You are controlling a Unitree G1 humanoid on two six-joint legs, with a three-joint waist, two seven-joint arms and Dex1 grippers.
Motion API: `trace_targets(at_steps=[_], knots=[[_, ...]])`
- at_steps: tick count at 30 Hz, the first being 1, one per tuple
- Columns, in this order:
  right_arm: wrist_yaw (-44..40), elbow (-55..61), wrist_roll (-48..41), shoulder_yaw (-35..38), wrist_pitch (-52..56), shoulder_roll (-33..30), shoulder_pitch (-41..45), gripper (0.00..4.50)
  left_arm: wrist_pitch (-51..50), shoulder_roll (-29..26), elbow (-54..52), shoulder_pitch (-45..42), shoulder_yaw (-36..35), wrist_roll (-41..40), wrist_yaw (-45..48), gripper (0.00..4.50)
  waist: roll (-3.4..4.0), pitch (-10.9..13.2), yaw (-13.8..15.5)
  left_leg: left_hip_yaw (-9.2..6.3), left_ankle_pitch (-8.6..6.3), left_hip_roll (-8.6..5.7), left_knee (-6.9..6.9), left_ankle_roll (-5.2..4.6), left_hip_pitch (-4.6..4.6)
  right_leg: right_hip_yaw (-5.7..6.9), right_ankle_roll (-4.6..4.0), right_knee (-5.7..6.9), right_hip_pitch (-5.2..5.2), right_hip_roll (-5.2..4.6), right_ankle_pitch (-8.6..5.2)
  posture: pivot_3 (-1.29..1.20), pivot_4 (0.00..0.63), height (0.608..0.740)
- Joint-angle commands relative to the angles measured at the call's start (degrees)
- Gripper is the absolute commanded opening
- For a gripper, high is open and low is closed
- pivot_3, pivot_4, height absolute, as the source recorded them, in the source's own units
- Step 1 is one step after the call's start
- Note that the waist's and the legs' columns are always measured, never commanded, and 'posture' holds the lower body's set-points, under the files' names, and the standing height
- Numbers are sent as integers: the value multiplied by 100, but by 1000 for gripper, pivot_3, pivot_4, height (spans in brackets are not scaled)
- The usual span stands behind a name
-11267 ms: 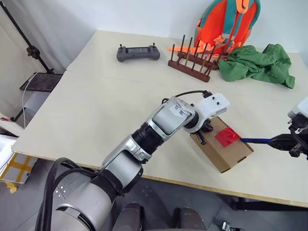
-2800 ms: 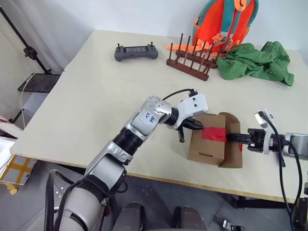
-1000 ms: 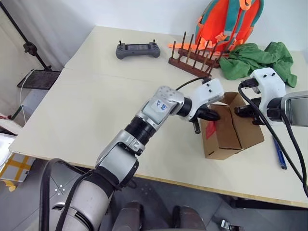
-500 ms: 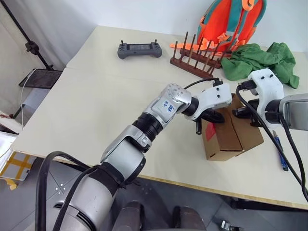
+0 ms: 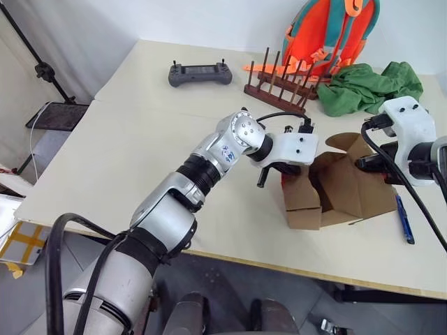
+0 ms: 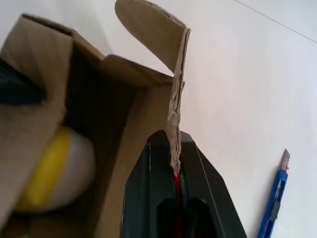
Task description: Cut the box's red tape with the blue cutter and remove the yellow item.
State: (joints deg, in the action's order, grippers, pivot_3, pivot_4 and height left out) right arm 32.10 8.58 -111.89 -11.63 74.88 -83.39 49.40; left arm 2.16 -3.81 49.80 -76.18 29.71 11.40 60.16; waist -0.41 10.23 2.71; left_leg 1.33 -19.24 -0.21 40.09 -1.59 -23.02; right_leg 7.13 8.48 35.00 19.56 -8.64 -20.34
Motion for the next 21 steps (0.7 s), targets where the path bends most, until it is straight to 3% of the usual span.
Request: trace_targets(at_steps=[1,6,10,21], knots=[[-229,-34,-111,319,8,-289,-290,8,-258,-244,187,404,293,500,27,0,1,-1,28,-3,2,-1,1,-2,1,1,0,-2,-4,0,4,0,150,740],[-283,-172,-111,851,-194,-463,-1586,8,-647,-341,-145,648,92,453,95,0,-1,6,76,-3,11,-10,6,-15,-25,0,6,-14,9,-4,25,0,150,740],[-147,-137,-111,1409,-671,-14,-2657,8,-932,-303,-269,854,-119,466,-241,0,5,2,133,-14,9,-18,-2,-18,-37,25,-1,-15,17,-9,35,0,150,740],[341,62,-111,1568,-1174,683,-3403,8,-1169,5,-183,900,-441,418,-790,0,5,3,120,29,16,-9,-1,-17,-32,42,6,-16,19,-10,38,0,150,740]])
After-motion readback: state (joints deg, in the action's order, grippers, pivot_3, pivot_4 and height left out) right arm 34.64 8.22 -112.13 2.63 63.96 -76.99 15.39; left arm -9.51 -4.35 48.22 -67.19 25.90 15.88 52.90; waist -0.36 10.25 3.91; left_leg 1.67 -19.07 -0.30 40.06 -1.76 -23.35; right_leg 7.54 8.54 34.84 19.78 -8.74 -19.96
